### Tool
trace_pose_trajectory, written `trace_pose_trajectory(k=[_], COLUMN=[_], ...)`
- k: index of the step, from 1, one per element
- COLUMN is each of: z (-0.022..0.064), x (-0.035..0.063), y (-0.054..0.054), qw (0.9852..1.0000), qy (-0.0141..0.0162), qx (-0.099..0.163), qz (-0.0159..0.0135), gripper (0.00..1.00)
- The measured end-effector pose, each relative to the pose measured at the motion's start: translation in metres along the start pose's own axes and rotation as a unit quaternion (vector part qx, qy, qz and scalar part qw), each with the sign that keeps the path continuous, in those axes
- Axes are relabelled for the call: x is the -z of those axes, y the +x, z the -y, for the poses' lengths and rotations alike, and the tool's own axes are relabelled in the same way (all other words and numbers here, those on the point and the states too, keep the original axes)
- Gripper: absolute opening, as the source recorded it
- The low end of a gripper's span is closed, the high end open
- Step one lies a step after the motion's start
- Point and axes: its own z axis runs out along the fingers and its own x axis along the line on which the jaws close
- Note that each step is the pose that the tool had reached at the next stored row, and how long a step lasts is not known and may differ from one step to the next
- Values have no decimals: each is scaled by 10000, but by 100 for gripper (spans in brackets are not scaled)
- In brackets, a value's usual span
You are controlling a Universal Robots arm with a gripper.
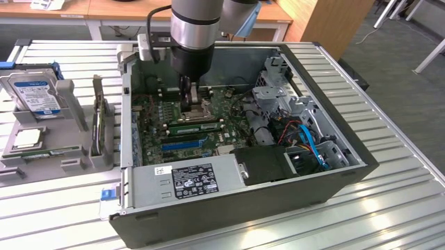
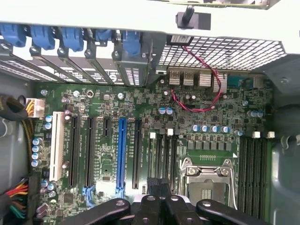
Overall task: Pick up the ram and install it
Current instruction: 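Press down the ram until it locks into place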
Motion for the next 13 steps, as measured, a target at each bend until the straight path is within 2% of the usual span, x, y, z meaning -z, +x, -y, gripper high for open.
trace_pose_trajectory(k=[13], z=[-7], x=[208], y=[-9], qw=[10000], qy=[0], qx=[0], qz=[-3], gripper=[10])
